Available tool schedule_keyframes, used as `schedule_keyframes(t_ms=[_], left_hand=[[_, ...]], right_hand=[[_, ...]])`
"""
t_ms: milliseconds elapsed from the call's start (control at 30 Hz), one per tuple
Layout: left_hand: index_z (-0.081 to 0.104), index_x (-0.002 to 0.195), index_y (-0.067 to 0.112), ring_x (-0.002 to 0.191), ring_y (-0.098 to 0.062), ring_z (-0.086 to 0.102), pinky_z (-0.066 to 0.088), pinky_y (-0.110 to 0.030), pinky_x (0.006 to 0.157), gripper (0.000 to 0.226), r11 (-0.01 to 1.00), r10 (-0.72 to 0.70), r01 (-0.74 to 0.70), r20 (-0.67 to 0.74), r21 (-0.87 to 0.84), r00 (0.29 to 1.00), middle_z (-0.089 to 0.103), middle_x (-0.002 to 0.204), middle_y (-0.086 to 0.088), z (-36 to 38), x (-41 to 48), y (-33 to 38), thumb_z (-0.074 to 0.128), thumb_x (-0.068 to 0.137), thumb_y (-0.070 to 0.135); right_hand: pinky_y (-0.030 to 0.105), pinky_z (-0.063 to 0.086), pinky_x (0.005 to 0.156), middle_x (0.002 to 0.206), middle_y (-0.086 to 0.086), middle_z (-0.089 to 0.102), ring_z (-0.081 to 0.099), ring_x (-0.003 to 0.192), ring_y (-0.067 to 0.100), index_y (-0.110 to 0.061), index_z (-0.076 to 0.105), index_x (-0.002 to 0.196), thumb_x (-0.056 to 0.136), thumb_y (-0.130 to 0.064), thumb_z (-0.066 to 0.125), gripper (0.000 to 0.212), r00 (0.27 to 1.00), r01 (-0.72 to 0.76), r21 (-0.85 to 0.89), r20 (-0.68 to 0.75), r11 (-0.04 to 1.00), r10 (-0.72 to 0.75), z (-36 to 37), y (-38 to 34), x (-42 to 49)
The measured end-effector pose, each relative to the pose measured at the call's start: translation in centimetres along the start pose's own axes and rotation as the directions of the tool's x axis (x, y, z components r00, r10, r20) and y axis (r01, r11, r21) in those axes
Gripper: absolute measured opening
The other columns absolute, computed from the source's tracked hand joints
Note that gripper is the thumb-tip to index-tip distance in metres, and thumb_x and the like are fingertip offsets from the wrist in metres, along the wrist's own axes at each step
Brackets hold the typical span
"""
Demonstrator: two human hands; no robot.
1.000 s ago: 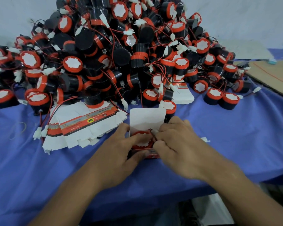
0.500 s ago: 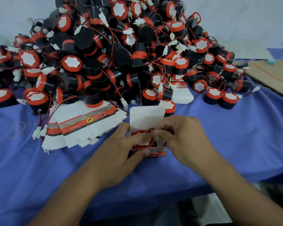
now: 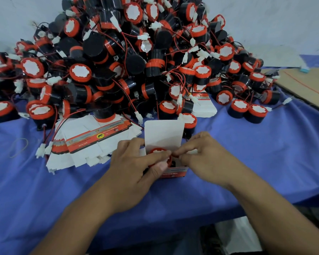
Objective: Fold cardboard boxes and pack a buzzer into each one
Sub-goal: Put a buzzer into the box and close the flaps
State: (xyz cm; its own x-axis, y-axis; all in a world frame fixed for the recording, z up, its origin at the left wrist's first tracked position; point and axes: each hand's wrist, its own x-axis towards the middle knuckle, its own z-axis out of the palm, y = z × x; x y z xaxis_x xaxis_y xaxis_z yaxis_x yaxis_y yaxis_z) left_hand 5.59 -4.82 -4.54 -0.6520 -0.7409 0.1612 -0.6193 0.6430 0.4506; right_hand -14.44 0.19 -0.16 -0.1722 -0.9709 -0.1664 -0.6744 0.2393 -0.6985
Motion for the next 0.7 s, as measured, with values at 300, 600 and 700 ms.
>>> schedule_keyframes(t_ms=[300,600,700], left_hand=[[0.056,0.119,0.030,0.085,-0.012,0.053,0.039,-0.002,0.080,0.047,0.977,-0.146,0.049,-0.479,-0.209,0.866,0.038,0.119,0.004,0.5,0.0,2.2,0.079,0.081,0.016],[0.075,0.100,0.010,0.089,-0.015,0.056,0.042,-0.022,0.082,0.019,0.992,0.093,-0.119,-0.410,-0.039,0.907,0.063,0.098,0.000,1.1,0.1,1.9,0.062,0.092,0.021],[0.078,0.096,0.014,0.091,-0.014,0.054,0.040,-0.022,0.082,0.023,0.994,0.085,-0.106,-0.344,-0.041,0.935,0.063,0.098,0.003,0.9,0.2,1.9,0.059,0.093,0.026]], right_hand=[[0.020,0.035,0.050,0.086,-0.006,0.056,0.053,0.073,0.009,-0.027,0.043,0.102,0.083,0.004,0.061,0.041,0.931,0.172,-0.044,-0.320,0.984,-0.177,2.9,0.9,0.5],[0.017,0.041,0.057,0.076,-0.010,0.052,0.049,0.064,0.009,-0.020,0.060,0.081,0.082,-0.007,0.080,0.024,0.855,0.398,-0.117,-0.313,0.910,-0.414,2.6,2.2,0.7],[0.017,0.046,0.062,0.083,-0.010,0.056,0.055,0.069,0.010,-0.019,0.065,0.086,0.083,-0.024,0.083,0.018,0.881,0.424,-0.054,-0.205,0.904,-0.426,1.5,2.6,0.8]])
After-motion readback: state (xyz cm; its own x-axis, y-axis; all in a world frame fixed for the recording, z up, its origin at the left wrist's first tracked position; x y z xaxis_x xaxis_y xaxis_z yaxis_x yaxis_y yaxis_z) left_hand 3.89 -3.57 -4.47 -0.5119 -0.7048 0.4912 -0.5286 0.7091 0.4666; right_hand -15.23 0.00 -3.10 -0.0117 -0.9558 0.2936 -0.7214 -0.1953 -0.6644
